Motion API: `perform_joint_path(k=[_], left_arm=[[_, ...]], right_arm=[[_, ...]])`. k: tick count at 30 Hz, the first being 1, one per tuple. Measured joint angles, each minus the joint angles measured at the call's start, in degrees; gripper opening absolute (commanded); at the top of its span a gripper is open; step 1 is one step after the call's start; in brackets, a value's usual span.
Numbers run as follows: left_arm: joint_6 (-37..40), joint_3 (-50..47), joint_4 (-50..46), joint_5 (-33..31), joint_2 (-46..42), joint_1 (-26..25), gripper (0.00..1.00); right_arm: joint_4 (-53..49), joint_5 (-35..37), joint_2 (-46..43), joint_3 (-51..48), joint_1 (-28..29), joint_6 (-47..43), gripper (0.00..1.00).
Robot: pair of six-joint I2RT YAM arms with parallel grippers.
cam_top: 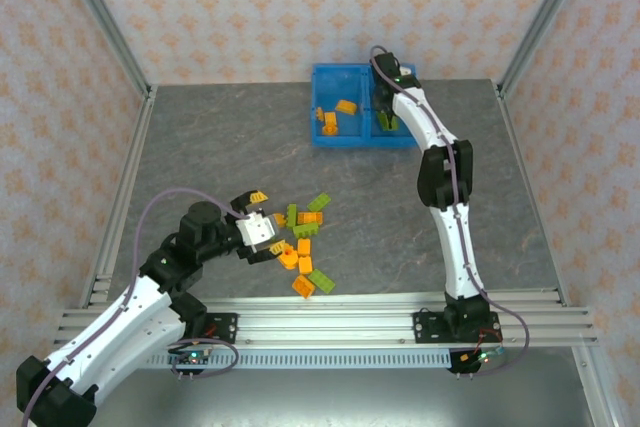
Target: Sort the legos into containers by color
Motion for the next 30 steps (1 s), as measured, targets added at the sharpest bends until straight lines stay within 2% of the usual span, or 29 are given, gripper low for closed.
perform_joint_path(k=[3,5,8,12,15,18,21,23,26,30], left_arm=[[0.04,0.00,-0.04,-1.49,-0.57,0.00,1.00],[0.04,0.00,-0.04,-3.19,-1.51,0.00,1.00],[0.11,0.00,-0.02,-6.93,-3.15,0.00,1.00],[0.11,-0.02,0.37,-11.96,-3.78,0.00,1.00],[0.11,-0.02,0.50,-14.32,-3.45,0.00,1.00],[0.11,-0.02,0.59,-15.30,-2.84,0.11,1.00],[0.15,-0.04,0.59,-15.08,-2.54,0.11,1.00],[0.17,-0.09,0.57,-14.95,-2.36,0.11,1.00],[0.22,-0.09,0.55,-14.95,-1.68,0.11,1.00],[0.46,-0.09,0.28,-14.97,-0.98,0.11,1.00]], right_arm=[[0.00,-0.24,-5.33,-4.79,0.00,0.04,0.48],[2.32,-1.01,-13.70,-14.73,0.26,0.02,0.50],[8.48,-2.91,-32.30,-35.65,1.75,-1.01,0.58],[16.72,-8.48,-56.00,-58.47,9.49,-3.30,0.63],[21.59,-15.37,-65.75,-71.41,17.64,-4.98,0.69],[26.05,-18.67,-69.90,-84.78,28.24,-7.39,0.73],[28.72,-20.52,-70.64,-93.94,39.69,-9.88,0.78],[30.25,-21.84,-71.49,-97.55,44.35,-11.13,0.82],[31.69,-22.64,-73.05,-99.86,47.10,-13.25,0.83],[33.55,-23.41,-69.81,-100.00,49.13,-15.50,0.88]])
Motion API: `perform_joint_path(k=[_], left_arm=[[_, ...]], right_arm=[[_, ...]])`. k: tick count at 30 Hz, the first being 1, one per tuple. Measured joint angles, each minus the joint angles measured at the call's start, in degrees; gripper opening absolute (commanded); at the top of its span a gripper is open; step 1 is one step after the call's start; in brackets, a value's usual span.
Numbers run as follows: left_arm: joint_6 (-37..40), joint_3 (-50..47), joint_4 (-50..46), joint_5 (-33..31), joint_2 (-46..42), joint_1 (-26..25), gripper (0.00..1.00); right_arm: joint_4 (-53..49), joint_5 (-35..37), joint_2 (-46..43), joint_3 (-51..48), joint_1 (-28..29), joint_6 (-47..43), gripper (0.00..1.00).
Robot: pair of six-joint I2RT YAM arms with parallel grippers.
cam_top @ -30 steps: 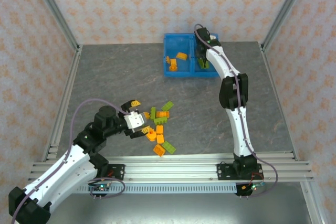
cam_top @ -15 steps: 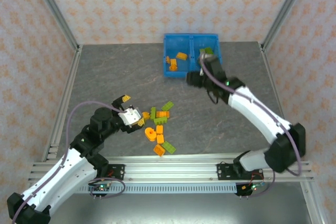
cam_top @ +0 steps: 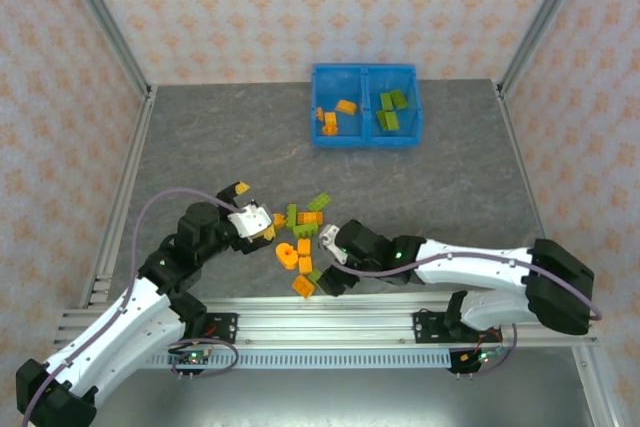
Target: Sort the legos into containers by color
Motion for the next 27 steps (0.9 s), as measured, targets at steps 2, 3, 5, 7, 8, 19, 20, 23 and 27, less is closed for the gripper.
perform_joint_path(k=[2,3,5,7,8,19,20,23,27], left_arm=[[0.11,0.00,-0.04,-0.02,0.00,0.00,1.00],[0.13,0.00,-0.07,-0.04,0.00,0.00,1.00],[0.13,0.00,-0.09,-0.11,0.00,0.00,1.00],[0.13,0.00,-0.09,-0.22,0.00,0.00,1.00],[0.13,0.00,-0.11,-0.24,0.00,0.00,1.00],[0.13,0.00,-0.28,-0.48,0.00,0.00,1.00],[0.13,0.00,-0.31,-0.48,0.00,0.00,1.00],[0.13,0.00,-0.35,-0.50,0.00,0.00,1.00],[0.13,0.00,-0.87,-0.50,-0.04,0.00,1.00]], right_arm=[[1.55,-0.48,1.86,-0.52,0.46,-0.42,0.89],[2.08,-0.76,2.93,-0.61,0.63,-0.61,0.89],[2.73,-1.42,4.90,-0.44,0.79,-0.83,0.89],[3.06,-2.05,7.06,0.00,0.92,-1.27,0.89],[3.26,-2.27,8.04,0.09,1.03,-1.53,0.88],[2.71,-0.81,13.33,2.43,1.05,-3.76,0.73],[2.25,-0.13,13.81,2.91,1.11,-3.93,0.70],[1.27,2.05,14.80,3.85,1.27,-4.20,0.61],[1.09,3.74,14.97,3.91,1.49,-4.15,0.54]])
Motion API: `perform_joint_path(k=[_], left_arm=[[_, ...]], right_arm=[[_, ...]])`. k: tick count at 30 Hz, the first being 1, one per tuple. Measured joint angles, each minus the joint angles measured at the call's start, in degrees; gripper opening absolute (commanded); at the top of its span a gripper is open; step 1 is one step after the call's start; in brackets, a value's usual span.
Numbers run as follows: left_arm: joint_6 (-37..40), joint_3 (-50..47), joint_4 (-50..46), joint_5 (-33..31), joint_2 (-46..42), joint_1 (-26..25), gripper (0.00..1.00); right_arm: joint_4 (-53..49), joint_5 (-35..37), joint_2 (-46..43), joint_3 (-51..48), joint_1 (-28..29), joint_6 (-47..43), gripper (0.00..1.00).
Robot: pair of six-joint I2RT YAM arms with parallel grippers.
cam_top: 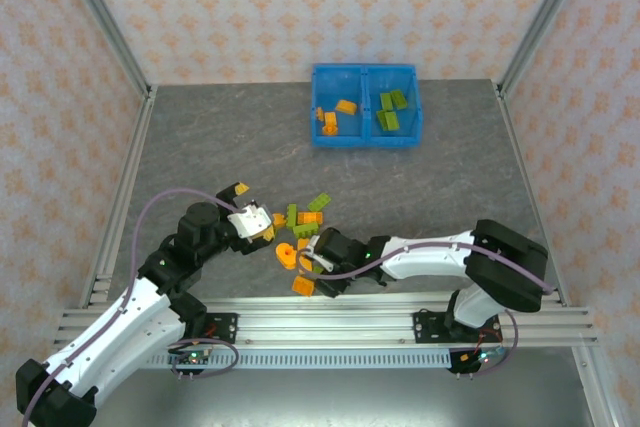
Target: Sort the legos into containers by color
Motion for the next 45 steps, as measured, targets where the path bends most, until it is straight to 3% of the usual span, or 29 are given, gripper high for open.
perform_joint_path(k=[8,16,21,25,29,34,41,45], left_arm=[[0.00,0.00,-0.24,0.00,0.00,0.00,1.00],[0.00,0.00,-0.26,0.00,0.00,0.00,1.00],[0.00,0.00,-0.26,0.02,0.00,0.00,1.00],[0.00,0.00,-0.26,0.22,0.00,0.00,1.00],[0.02,0.00,-0.42,1.14,-0.11,0.00,1.00],[0.02,0.00,-0.48,1.62,-1.49,0.00,1.00],[-0.50,0.00,-0.26,2.23,-2.51,0.28,1.00],[-1.62,0.00,0.26,3.26,-2.16,0.28,1.00]], right_arm=[[-0.28,3.34,0.15,0.00,0.09,1.68,0.32],[-2.45,8.17,-2.93,0.11,-1.86,3.69,0.27],[-4.00,11.69,-11.15,4.59,-10.95,4.24,0.27],[-3.32,12.15,-12.02,14.56,-24.33,4.22,0.25],[-4.66,9.79,-1.77,31.26,-37.46,4.22,0.23],[-7.74,5.84,19.08,54.97,-46.80,4.50,0.24],[-15.28,4.17,46.07,81.31,-53.46,5.92,0.28],[-21.27,3.34,57.64,95.30,-54.31,6.03,0.40]])
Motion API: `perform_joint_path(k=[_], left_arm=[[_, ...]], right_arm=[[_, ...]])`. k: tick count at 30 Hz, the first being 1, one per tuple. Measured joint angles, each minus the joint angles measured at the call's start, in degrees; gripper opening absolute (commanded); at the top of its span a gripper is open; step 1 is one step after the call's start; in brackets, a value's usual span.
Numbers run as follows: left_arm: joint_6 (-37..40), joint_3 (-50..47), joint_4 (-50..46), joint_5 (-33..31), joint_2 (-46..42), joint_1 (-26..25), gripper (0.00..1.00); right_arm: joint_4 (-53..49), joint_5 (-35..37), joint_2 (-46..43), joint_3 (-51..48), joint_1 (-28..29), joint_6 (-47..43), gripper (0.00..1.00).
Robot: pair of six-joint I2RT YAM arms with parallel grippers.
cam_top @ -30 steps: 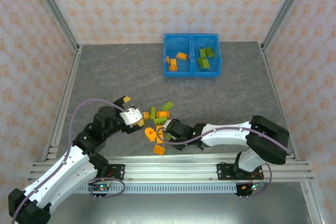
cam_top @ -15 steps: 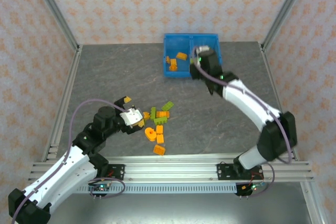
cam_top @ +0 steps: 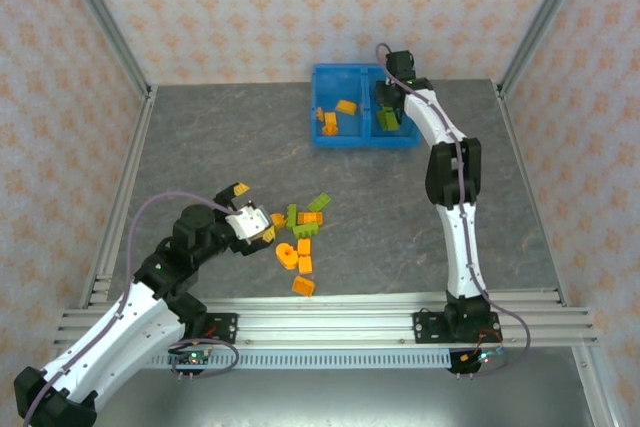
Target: Sort the legos into containers by color
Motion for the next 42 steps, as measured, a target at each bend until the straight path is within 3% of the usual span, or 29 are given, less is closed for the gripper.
perform_joint_path(k=[5,12,18,20,24,26,29,34,38,42], left_arm=[[-1.01,0.00,1.31,1.14,1.57,0.00,1.00],[-2.97,0.00,2.14,1.57,2.16,0.00,1.00],[-15.74,5.05,0.74,0.17,8.87,0.00,1.00],[-23.76,12.61,-3.98,-1.51,14.93,-0.02,1.00],[-40.13,24.48,-10.34,-3.34,21.73,-0.70,0.89],[-47.93,25.16,-12.52,-4.52,21.18,-3.30,0.89],[-59.34,25.07,-18.56,-7.48,20.59,-12.09,0.90],[-75.60,24.22,-26.58,-8.92,23.56,-24.39,0.92],[-81.02,22.86,-27.98,-10.25,28.11,-34.21,0.98],[-82.71,22.84,-27.69,-10.32,36.85,-37.90,0.99]], right_arm=[[-4.52,0.20,4.44,7.67,0.22,0.61,0.56],[-5.46,0.74,-0.66,4.28,0.22,-0.02,0.56],[-0.72,1.01,-21.16,-19.15,0.22,-0.28,0.58],[2.14,0.28,-30.67,-29.16,0.22,0.26,0.60],[5.95,-3.98,-47.95,-44.48,0.22,2.82,0.69],[6.91,-7.43,-55.45,-50.90,0.22,4.04,0.73],[7.54,-12.94,-64.89,-59.87,0.46,5.84,0.79],[7.10,-17.03,-73.77,-70.44,0.81,8.22,0.86],[6.23,-17.46,-75.12,-73.64,0.81,8.35,0.90],[5.66,-18.29,-75.10,-74.38,0.81,8.17,0.91]])
